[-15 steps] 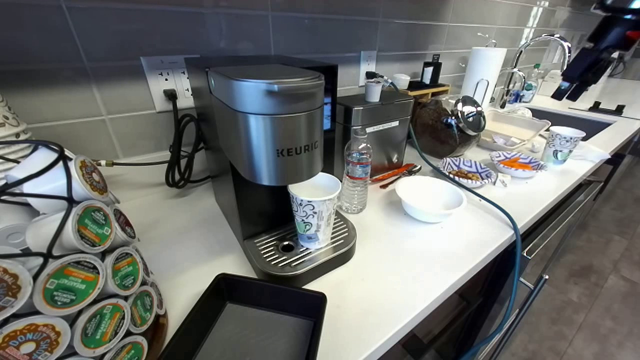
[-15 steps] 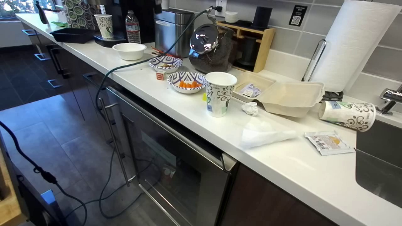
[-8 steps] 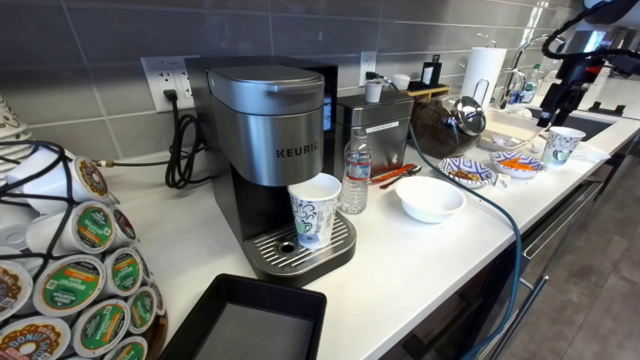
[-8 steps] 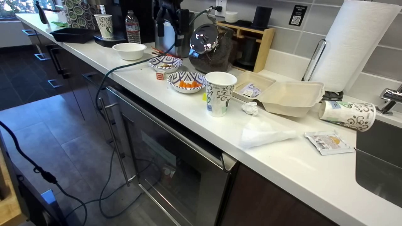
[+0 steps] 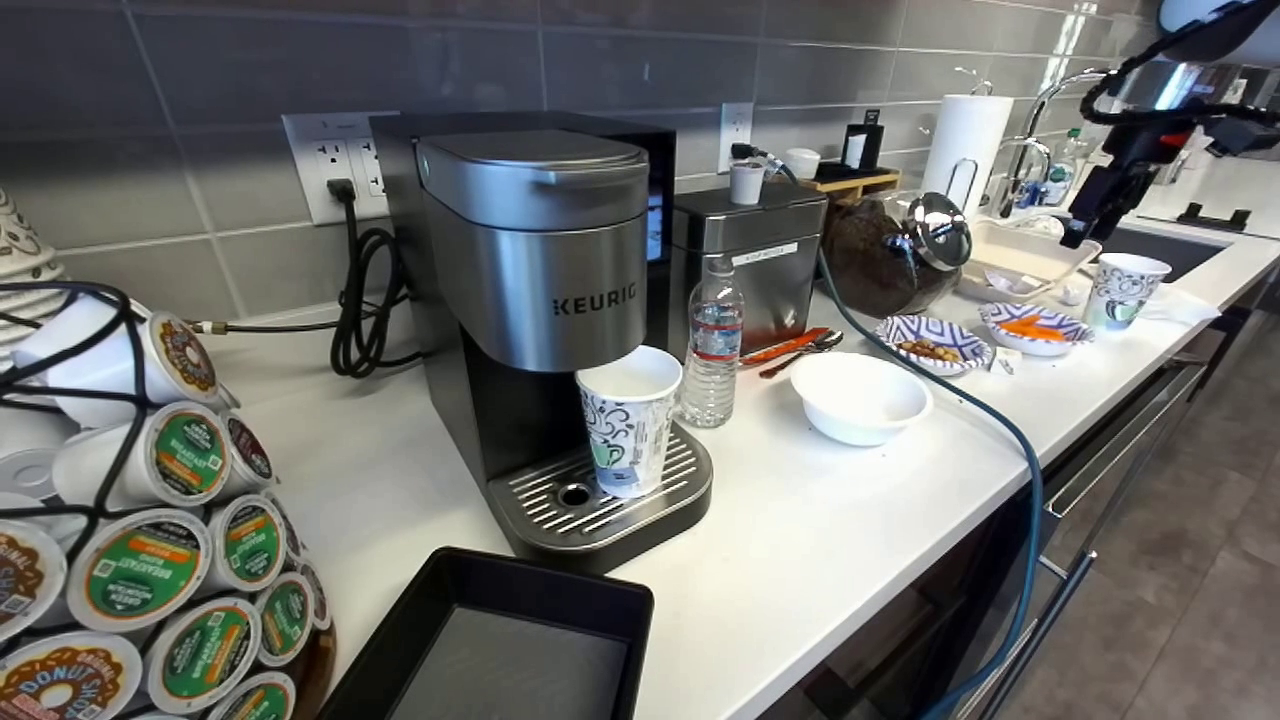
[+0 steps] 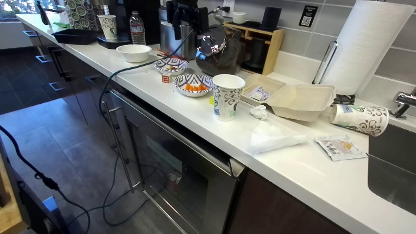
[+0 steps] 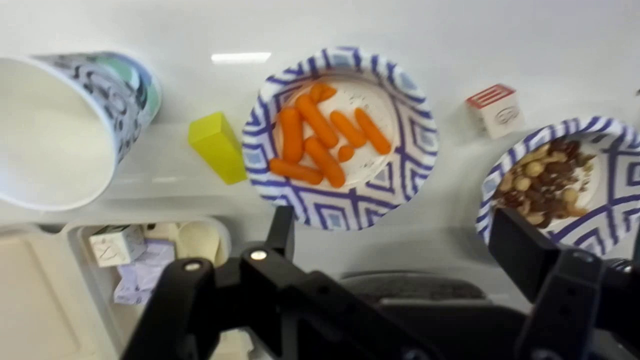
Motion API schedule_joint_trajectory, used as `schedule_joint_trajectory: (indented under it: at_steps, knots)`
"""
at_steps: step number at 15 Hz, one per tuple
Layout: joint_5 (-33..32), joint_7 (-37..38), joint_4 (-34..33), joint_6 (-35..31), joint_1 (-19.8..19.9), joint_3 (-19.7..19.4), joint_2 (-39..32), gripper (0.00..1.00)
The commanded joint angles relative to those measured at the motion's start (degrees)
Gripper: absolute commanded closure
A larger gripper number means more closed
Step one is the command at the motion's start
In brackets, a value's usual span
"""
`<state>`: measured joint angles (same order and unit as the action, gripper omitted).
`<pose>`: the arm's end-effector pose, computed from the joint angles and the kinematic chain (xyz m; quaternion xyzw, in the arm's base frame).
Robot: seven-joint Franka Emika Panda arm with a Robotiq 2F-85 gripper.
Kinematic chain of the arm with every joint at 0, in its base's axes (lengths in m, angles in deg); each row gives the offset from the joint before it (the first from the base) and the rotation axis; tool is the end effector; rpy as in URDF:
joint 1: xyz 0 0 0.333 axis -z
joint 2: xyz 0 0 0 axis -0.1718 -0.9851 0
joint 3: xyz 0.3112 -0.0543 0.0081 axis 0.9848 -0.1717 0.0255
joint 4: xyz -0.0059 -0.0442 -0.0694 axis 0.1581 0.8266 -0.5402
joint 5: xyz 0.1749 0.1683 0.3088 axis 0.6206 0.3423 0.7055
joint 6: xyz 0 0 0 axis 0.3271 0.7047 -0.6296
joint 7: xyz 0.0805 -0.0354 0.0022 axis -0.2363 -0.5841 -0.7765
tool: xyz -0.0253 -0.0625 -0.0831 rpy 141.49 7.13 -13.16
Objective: Put two orange objects from the black and white bowl into the white bowl.
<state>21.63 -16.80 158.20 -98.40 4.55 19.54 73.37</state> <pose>0.5737 -0.2827 0.4165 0.9973 -0.0092 0.0724 0.0007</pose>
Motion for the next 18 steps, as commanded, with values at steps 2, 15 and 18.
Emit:
schedule_joint_trajectory:
  at_steps: [2, 15, 18]
  knots:
    - [-1.94, 0.69, 3.97, -13.88, 1.92, 1.89, -3.53, 0.00]
    - [-11.13, -1.34, 2.71, -15.09, 2.39, 4.63, -9.82, 0.00]
    - [-11.00, -1.83, 2.37, -18.98, 3.09, 5.85, -11.92, 0.12]
